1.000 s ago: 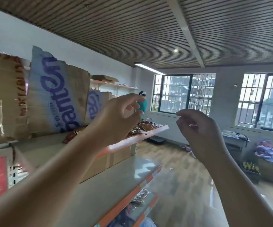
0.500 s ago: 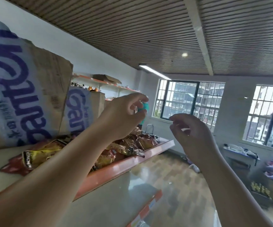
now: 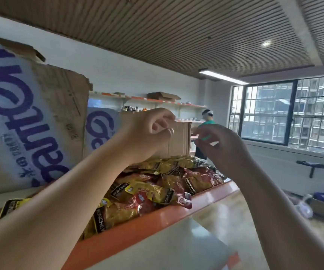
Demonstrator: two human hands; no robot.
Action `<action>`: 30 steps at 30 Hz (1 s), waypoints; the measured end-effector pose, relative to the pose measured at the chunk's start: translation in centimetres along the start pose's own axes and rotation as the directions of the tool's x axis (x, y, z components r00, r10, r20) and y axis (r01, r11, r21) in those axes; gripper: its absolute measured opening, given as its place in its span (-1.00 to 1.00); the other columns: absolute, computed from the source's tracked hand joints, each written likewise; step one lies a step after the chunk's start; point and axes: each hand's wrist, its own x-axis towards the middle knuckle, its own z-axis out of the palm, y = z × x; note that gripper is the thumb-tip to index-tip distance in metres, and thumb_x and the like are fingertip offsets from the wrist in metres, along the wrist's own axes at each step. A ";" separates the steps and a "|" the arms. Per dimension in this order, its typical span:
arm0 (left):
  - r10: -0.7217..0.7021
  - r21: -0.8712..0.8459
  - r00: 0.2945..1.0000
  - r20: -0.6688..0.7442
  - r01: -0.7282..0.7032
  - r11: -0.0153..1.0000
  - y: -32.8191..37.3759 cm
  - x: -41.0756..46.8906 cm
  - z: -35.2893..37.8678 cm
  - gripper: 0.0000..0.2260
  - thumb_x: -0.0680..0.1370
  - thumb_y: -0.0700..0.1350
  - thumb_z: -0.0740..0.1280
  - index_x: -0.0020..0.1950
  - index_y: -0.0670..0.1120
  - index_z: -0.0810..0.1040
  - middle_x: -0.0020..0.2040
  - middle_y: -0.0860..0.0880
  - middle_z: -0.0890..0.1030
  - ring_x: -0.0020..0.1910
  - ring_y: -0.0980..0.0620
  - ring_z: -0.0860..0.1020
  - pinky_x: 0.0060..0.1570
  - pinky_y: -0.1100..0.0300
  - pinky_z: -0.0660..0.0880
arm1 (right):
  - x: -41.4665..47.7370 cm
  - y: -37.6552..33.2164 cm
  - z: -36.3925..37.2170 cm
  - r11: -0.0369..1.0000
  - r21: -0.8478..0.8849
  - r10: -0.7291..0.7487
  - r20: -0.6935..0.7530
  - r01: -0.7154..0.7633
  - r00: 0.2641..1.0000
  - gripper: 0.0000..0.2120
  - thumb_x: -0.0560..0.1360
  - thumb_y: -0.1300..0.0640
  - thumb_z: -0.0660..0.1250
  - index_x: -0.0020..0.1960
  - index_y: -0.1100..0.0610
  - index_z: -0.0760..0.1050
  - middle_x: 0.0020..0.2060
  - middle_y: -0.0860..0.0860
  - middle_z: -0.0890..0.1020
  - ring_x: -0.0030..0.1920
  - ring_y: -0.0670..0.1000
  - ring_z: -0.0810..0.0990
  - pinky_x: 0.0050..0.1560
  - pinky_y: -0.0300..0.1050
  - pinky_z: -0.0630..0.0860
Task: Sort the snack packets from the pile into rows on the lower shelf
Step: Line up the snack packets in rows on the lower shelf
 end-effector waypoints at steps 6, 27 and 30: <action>-0.170 0.093 0.985 -0.016 0.171 0.981 -2.2 3.5 4.4 -0.74 0.61 0.11 0.34 0.29 0.29 0.51 0.06 0.24 0.58 0.05 0.27 0.55 -0.08 0.28 0.47 | 4.6 9.2 2.0 0.999 0.031 0.000 0.243 -0.008 0.970 -0.81 0.53 -0.05 0.44 -0.01 -0.32 0.50 -0.01 -0.22 0.57 -0.02 -0.15 0.58 0.01 0.00 0.61; -0.753 0.649 0.632 0.186 0.496 0.577 -8.2 5.1 10.8 -0.66 0.57 0.27 0.36 0.33 0.28 0.59 0.34 0.20 0.55 0.27 0.09 0.52 0.29 0.05 0.48 | 11.6 19.4 9.8 0.979 -0.079 -0.037 0.837 0.189 0.546 -0.49 0.36 -0.04 0.44 0.27 -0.37 0.48 0.14 -0.26 0.58 0.01 -0.18 0.59 0.01 -0.14 0.56; -0.728 0.623 0.655 0.204 0.487 0.613 -7.6 5.0 9.9 -0.78 0.52 0.32 0.39 0.02 0.25 0.69 0.09 0.25 0.62 0.07 0.17 0.57 0.15 0.02 0.57 | 11.6 20.1 10.4 0.985 -0.088 -0.016 0.808 0.147 0.589 -0.52 0.27 -0.12 0.37 0.17 -0.40 0.48 -0.08 -0.15 0.64 -0.21 -0.13 0.64 -0.17 -0.08 0.60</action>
